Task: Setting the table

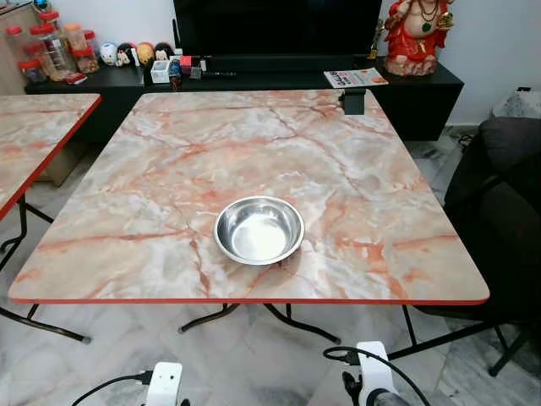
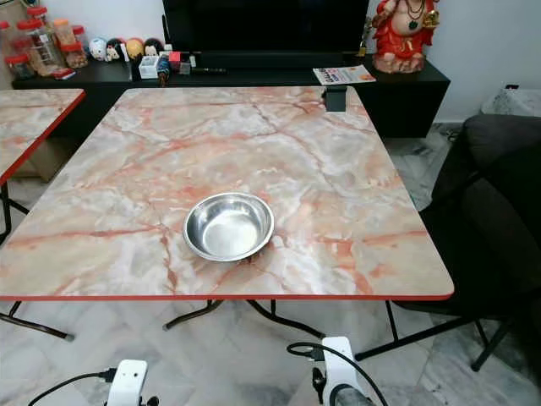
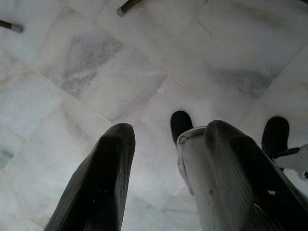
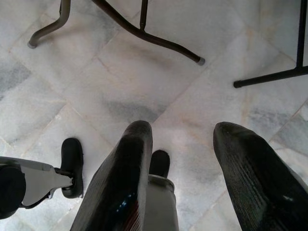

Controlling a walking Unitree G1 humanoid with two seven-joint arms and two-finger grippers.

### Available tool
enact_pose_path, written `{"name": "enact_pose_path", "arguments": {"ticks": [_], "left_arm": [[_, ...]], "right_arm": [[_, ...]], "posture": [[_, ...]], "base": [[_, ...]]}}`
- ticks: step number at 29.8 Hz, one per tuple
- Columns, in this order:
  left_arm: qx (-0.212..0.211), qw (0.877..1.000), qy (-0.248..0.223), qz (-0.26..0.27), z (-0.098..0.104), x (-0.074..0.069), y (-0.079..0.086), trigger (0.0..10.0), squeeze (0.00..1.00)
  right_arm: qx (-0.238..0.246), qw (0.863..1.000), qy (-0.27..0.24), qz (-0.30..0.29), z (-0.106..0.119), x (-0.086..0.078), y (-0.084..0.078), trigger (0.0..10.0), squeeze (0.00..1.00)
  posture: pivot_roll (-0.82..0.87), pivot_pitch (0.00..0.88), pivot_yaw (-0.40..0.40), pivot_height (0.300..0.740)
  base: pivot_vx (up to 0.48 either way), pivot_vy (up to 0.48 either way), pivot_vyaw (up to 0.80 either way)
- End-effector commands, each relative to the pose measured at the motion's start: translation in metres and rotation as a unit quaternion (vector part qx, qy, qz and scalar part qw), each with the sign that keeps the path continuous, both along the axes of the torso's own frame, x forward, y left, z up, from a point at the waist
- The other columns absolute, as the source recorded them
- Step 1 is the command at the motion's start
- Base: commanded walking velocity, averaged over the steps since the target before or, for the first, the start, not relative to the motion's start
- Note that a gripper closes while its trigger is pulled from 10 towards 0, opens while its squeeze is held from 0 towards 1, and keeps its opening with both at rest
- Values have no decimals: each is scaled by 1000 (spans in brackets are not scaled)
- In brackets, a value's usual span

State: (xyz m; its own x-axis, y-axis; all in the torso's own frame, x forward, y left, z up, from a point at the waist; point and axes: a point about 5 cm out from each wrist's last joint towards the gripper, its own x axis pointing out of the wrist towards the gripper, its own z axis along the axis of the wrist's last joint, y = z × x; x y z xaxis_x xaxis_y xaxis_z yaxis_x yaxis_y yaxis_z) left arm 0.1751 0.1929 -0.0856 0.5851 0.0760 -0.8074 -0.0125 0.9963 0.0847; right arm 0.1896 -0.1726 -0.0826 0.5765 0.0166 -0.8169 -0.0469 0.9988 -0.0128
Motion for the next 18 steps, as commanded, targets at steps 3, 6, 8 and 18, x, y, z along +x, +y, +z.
{"name": "enact_pose_path", "arguments": {"ticks": [3, 6, 8, 18], "left_arm": [[-7, 1000, 0, 6, 0, 1, -1, 10000, 0], [-3, 1000, 3, 4, -1, 0, 0, 10000, 0], [-1, 1000, 5, 9, -1, -1, 2, 10000, 0], [5, 1000, 11, 23, -1, -4, 8, 10000, 0]], "right_arm": [[1, 1000, -1, -7, 1, 2, 0, 10000, 0], [2, 1000, -1, -8, 1, 1, 0, 10000, 0], [3, 1000, 0, -9, 0, 1, 1, 10000, 0], [3, 1000, -1, -10, 0, 0, -1, 10000, 0]], "posture": [[7, 0, 5, 740], [-1, 0, 12, 740], [-4, 0, 15, 740], [-15, 0, 22, 740]], "base": [[0, 221, 0], [0, 407, 0], [0, 448, 0], [0, 472, 0]]}}
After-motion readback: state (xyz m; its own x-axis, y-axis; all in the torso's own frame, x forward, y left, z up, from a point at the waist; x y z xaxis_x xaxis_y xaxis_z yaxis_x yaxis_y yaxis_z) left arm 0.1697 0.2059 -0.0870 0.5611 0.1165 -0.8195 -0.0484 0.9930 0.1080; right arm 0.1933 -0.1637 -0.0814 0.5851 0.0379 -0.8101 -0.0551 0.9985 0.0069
